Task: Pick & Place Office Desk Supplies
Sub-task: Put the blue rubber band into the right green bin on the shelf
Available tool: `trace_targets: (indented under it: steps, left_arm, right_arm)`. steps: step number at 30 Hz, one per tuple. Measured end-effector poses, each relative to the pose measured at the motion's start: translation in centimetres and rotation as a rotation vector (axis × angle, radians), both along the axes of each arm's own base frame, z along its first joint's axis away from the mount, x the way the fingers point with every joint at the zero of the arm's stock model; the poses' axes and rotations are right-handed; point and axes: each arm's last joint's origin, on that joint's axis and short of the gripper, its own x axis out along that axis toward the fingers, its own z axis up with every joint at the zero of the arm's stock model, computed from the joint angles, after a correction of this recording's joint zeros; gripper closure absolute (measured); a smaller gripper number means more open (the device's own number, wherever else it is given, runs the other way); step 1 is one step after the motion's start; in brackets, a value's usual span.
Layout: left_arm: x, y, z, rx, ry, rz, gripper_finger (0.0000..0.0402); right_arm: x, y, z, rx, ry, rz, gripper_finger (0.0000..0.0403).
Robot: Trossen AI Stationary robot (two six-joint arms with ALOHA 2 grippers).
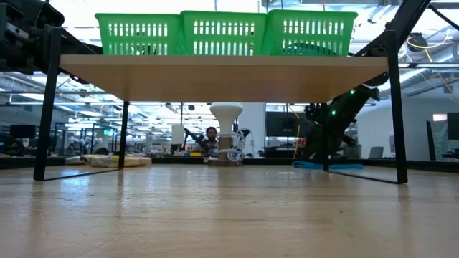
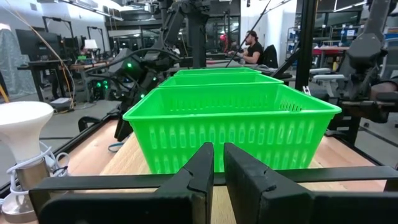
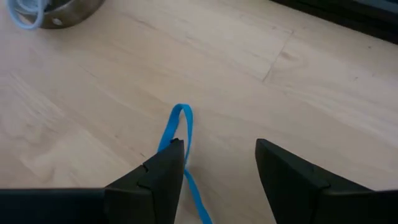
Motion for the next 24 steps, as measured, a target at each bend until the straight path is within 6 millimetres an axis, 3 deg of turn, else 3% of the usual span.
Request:
trace_targets:
  steps: [16, 24]
  left_arm:
    - [0.0, 0.0, 0.0, 0.000, 0.000, 0.000, 0.0357]
    - [0.0, 0.0, 0.0, 0.000, 0.000, 0.000, 0.0357]
  right_arm:
    - [1.5, 0.3, -2.0, -0.003, 0.018, 0.048, 0.0219]
    - [1.3, 0.5, -1.5, -0.006, 0.021, 0.058, 0.0277]
